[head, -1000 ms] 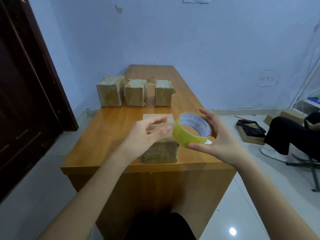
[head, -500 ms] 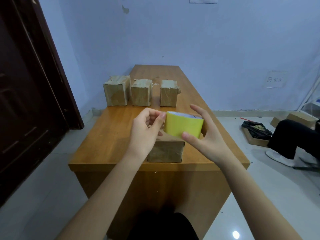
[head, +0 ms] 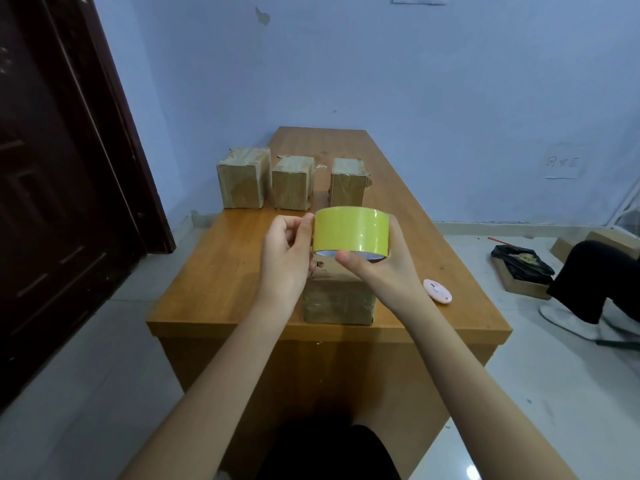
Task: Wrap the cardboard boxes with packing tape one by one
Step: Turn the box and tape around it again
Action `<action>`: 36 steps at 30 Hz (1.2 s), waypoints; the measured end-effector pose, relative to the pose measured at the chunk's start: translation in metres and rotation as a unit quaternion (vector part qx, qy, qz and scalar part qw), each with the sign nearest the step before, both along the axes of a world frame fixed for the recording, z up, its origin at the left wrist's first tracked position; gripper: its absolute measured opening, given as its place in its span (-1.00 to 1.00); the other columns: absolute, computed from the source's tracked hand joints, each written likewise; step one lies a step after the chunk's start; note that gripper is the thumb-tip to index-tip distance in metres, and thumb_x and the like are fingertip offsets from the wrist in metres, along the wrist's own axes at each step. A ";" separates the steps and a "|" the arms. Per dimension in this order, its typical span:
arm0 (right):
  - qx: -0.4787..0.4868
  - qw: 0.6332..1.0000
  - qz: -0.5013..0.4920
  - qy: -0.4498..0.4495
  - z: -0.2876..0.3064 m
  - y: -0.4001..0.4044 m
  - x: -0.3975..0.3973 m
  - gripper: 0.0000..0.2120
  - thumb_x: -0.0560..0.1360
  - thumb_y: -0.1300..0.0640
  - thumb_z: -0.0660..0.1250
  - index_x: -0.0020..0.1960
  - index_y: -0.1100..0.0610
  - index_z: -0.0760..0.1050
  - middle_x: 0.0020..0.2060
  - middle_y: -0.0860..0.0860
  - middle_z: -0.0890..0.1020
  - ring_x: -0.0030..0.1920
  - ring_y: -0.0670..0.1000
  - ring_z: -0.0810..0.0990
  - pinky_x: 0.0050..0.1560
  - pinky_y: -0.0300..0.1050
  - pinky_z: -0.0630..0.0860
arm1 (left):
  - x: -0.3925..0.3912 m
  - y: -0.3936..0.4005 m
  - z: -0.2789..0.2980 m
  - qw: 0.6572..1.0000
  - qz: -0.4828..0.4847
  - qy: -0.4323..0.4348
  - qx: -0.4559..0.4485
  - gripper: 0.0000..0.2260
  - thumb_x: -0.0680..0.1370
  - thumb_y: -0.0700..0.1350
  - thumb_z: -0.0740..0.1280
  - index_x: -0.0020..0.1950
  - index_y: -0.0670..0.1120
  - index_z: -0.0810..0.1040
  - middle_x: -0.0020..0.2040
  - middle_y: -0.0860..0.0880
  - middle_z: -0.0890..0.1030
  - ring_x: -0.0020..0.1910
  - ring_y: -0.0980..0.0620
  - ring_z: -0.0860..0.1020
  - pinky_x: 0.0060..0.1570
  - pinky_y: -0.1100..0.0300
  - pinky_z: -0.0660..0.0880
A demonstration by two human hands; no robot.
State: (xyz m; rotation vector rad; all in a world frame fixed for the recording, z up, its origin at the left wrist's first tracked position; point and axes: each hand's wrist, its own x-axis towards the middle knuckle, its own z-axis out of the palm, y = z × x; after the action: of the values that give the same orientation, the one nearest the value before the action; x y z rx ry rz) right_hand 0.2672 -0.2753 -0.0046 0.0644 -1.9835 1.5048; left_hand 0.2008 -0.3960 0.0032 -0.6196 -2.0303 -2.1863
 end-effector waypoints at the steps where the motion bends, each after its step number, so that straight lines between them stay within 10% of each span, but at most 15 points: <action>1: -0.005 1.000 -0.001 -0.008 -0.001 -0.001 -0.003 -0.37 0.24 -0.03 0.51 0.20 0.02 0.30 0.04 -0.10 0.49 -0.05 -0.34 0.53 -0.18 -0.46 0.46 | -0.001 0.000 -0.001 1.000 0.006 -0.008 0.004 -0.84 0.59 0.01 0.19 -0.04 -0.06 0.45 -0.21 -0.02 0.57 -0.46 0.24 0.50 -0.51 0.42 0.39; 11: 0.037 0.991 -0.127 0.010 -0.008 -0.002 -0.019 -0.91 0.54 0.32 0.15 -0.02 0.20 0.41 -0.23 -0.09 0.50 -0.25 -0.24 0.45 -0.31 -0.35 0.37 | -0.011 0.003 -0.013 0.992 0.090 0.052 -0.065 -0.86 0.59 -0.05 0.23 -0.14 -0.06 0.41 -0.27 0.03 0.54 -0.32 0.24 0.53 -0.46 0.47 0.37; 19: 0.129 0.967 -0.217 -0.011 0.012 0.021 -0.004 -0.65 0.38 0.37 0.19 0.04 0.01 0.31 -0.18 -0.19 0.50 -0.16 -0.20 0.50 -0.28 -0.38 0.38 | -0.030 -0.021 -0.013 0.972 0.153 0.095 -0.149 -0.85 0.59 0.01 0.21 -0.14 -0.01 0.40 -0.26 0.06 0.50 -0.27 0.17 0.48 -0.37 0.41 0.36; 23: 0.179 0.959 -0.215 -0.047 0.011 0.026 0.000 -0.72 0.37 0.35 0.14 -0.02 0.06 0.41 -0.26 -0.04 0.54 -0.20 0.02 0.49 -0.27 -0.09 0.37 | -0.032 -0.021 -0.031 0.976 0.098 0.057 -0.188 -0.83 0.58 0.02 0.22 -0.13 -0.03 0.46 -0.26 0.04 0.54 -0.27 0.17 0.52 -0.39 0.41 0.35; 36: 0.120 0.983 -0.142 0.007 0.015 0.018 -0.020 -0.65 0.38 0.25 0.24 -0.18 -0.24 0.47 -0.35 -0.31 0.54 -0.33 -0.26 0.45 -0.37 -0.47 0.31 | -0.037 -0.013 -0.054 0.994 0.034 -0.041 -0.100 -0.77 0.58 0.01 0.24 -0.21 -0.08 0.45 -0.37 0.03 0.47 -0.44 0.19 0.41 -0.50 0.40 0.30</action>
State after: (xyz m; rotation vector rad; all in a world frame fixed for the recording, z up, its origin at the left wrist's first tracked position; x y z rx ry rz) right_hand 0.2475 -0.2572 0.0108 -0.1026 -2.0543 1.0803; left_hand 0.1636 -0.4089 -0.0506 -0.4792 -2.2966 -2.0189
